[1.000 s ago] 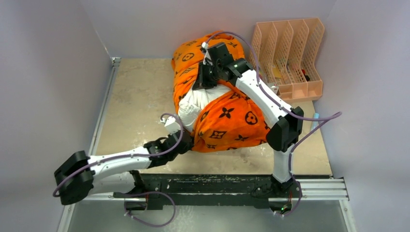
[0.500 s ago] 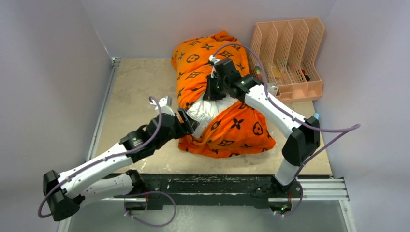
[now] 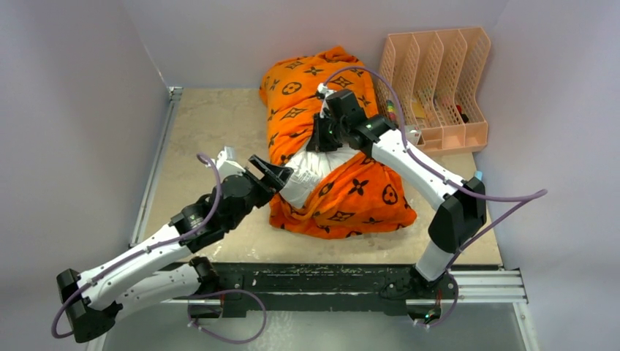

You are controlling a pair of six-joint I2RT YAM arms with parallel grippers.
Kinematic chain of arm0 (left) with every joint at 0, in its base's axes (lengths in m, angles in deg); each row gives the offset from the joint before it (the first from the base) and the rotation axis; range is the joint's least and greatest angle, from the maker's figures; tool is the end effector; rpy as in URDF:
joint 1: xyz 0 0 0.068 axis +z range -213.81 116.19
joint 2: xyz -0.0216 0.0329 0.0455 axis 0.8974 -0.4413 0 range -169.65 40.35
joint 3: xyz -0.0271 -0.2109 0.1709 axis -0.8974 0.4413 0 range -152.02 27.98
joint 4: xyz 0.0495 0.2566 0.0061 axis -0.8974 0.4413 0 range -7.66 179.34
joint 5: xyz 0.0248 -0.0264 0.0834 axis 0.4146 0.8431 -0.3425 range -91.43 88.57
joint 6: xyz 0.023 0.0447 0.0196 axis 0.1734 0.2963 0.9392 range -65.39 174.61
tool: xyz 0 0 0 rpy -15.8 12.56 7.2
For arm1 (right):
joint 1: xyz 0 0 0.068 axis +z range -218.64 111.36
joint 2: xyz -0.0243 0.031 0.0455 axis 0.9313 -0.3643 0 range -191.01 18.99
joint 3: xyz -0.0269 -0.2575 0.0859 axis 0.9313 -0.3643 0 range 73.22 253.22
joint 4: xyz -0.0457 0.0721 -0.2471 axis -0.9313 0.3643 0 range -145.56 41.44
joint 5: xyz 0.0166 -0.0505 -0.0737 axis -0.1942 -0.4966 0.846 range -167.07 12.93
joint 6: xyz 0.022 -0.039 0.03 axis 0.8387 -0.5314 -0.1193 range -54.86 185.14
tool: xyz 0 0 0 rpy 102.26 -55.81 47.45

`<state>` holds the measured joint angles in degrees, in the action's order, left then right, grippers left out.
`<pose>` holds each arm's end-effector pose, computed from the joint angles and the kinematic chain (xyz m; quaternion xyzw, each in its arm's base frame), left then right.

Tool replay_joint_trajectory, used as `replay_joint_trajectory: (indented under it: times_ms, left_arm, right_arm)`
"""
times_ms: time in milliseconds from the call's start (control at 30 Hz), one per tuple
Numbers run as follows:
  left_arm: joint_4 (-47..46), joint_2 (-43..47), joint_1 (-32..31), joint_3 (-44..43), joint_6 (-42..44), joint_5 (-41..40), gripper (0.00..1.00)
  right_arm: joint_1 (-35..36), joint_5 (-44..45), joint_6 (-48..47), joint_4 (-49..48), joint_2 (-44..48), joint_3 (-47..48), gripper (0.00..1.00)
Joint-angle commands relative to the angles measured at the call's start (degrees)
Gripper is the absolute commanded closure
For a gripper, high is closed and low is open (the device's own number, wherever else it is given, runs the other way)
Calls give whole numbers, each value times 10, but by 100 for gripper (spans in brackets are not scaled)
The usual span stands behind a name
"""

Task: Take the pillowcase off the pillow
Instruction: Remove the pillow from the pillowcase.

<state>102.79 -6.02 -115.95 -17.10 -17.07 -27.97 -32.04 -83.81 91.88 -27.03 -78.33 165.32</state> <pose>0.1246 -0.1342 0.3198 -0.2637 0.7721 -0.3923 0.4248 0.3137 0.2383 0.3520 -0.1033 0.8748 0.2911 0.3732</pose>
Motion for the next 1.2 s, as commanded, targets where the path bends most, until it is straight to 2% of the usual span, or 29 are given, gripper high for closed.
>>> replay_joint_trajectory:
  times_ms: [0,167,400,433,500,633,667,733,767,833,900,1000,1100,1167]
  left_arm:
    - [-116,-38,2,30,-128,-28,19]
    - [-126,-117,2,12,-162,-34,18]
    - [-117,-143,2,44,-234,-47,14]
    - [-116,-151,2,42,-229,-41,17]
    - [-120,-180,3,31,-204,-16,35]
    - [-184,-228,12,31,-150,58,100]
    - [-189,-230,18,31,-146,65,100]
    - [-184,-223,28,28,-137,59,100]
    - [-181,-216,36,26,-131,57,100]
    - [-175,-200,52,17,-111,58,100]
    - [-176,-197,64,1,-84,68,100]
    - [-161,-213,66,-37,-51,86,100]
    - [-179,-235,66,-51,-44,125,100]
    - [-194,-242,65,-49,-41,138,100]
  right_arm:
    - [-17,24,5,-90,37,5,100]
    - [-16,26,-5,-99,41,8,100]
    - [-15,15,-4,-99,67,1,100]
    - [-15,8,-6,-102,71,1,100]
    - [-13,-5,-8,-110,79,0,100]
    - [-11,-27,-16,-107,97,4,100]
    - [-10,-28,-20,-93,102,11,94]
    - [-11,-22,-41,-62,121,12,62]
    - [-11,-15,-46,-44,137,7,49]
    - [-10,17,-46,-8,177,-16,32]
    - [-10,52,-33,15,231,-54,29]
    - [-9,127,21,53,308,-111,30]
    - [-9,187,102,113,347,-168,34]
    - [-9,192,149,123,368,-217,34]
